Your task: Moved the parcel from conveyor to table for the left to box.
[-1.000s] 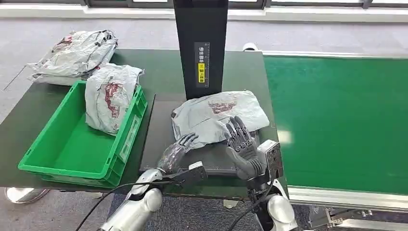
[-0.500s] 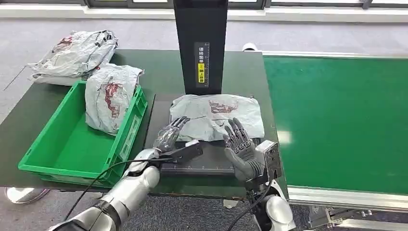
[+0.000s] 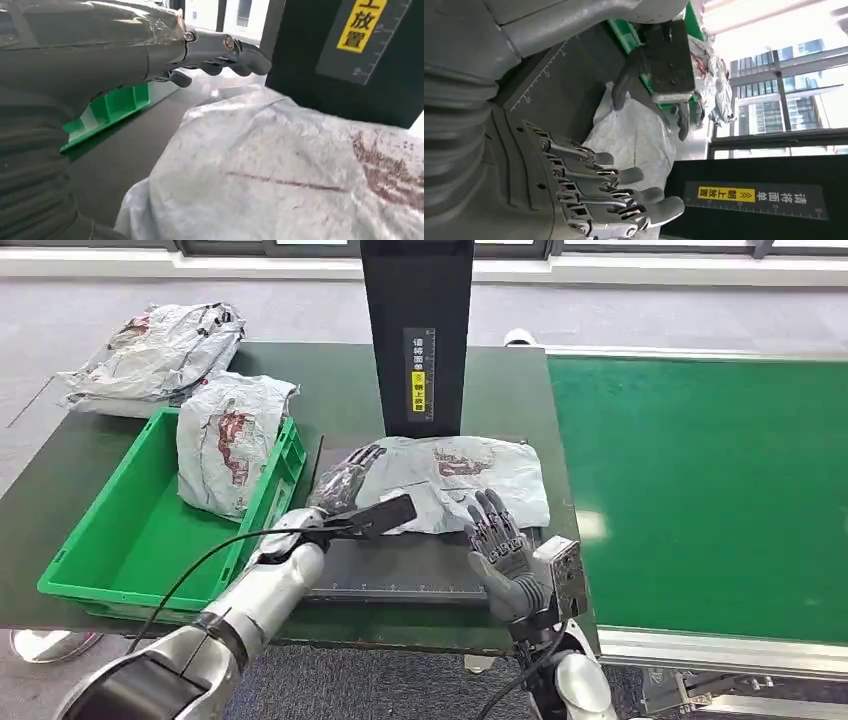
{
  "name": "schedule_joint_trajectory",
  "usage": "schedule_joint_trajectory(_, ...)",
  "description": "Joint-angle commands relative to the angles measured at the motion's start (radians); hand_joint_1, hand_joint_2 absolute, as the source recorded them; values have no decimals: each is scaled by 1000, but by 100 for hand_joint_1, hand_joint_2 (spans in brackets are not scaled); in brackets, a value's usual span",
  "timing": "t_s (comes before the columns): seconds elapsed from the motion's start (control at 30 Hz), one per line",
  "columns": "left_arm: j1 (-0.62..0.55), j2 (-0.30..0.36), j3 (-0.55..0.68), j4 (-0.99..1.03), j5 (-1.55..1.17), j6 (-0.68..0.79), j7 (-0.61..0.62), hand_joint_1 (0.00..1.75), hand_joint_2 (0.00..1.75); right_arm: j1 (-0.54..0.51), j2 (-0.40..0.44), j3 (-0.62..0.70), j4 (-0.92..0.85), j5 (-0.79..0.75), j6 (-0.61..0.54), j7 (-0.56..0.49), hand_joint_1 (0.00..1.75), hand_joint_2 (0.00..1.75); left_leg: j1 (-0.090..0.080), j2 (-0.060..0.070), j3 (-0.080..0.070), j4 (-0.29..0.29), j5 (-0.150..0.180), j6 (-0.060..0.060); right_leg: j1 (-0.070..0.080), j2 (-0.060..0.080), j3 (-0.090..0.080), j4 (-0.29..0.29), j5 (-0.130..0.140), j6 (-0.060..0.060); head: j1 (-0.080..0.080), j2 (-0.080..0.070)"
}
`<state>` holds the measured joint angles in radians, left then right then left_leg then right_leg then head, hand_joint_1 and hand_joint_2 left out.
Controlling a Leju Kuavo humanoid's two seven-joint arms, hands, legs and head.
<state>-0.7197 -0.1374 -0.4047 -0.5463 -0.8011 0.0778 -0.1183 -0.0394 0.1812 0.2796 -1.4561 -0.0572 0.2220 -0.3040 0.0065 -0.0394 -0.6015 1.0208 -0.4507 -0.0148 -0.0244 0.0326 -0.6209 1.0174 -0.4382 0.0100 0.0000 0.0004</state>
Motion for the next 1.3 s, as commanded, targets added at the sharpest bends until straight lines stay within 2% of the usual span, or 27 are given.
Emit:
schedule_joint_trajectory(0.03,-67,-50,-127,181,-48,-21,20,0,175,-2,-3,-53,20,0,15,-7,0,175,0,0,2,-1,0,1,1,-4,3,-1,0,-1,0,0)
schedule_joint_trajectory(0.43,-58,-74,-188,247,-58,-166,29,0,175,-14,8,-44,41,7,29,-12,0,175,0,2,1,0,-1,0,1,-1,1,-1,0,-1,0,0)
schedule_joint_trajectory(0.47,-58,-77,-195,253,-61,-181,28,175,175,-13,7,-45,41,7,29,-12,0,175,1,3,3,-1,-1,0,2,-2,3,-2,0,-1,0,0)
schedule_joint_trajectory(0.83,-53,-80,-205,256,-48,-212,14,175,175,-6,1,-45,47,7,40,-23,0,175,0,4,5,-3,-1,0,1,-1,5,-3,0,-1,0,0)
schedule_joint_trajectory(1.03,-43,-73,-221,260,-53,-180,29,175,175,-19,5,-46,62,6,48,-32,0,175,0,4,5,-2,-1,0,1,0,5,-2,0,-1,0,0)
schedule_joint_trajectory(1.13,-36,-60,-201,252,-36,-141,24,175,175,-19,6,-50,58,5,50,-34,0,175,0,4,4,-2,-1,0,1,1,4,-2,0,-1,0,0)
schedule_joint_trajectory(1.23,-79,-55,-128,223,39,-49,-49,175,175,-4,8,-68,32,6,46,-35,0,175,1,6,5,-2,-1,0,2,0,5,-3,1,-1,0,0)
schedule_joint_trajectory(1.3,-129,-34,-68,159,88,69,-94,175,175,12,7,-92,6,12,20,-41,0,175,1,3,1,0,0,0,1,-1,1,0,0,-1,0,0)
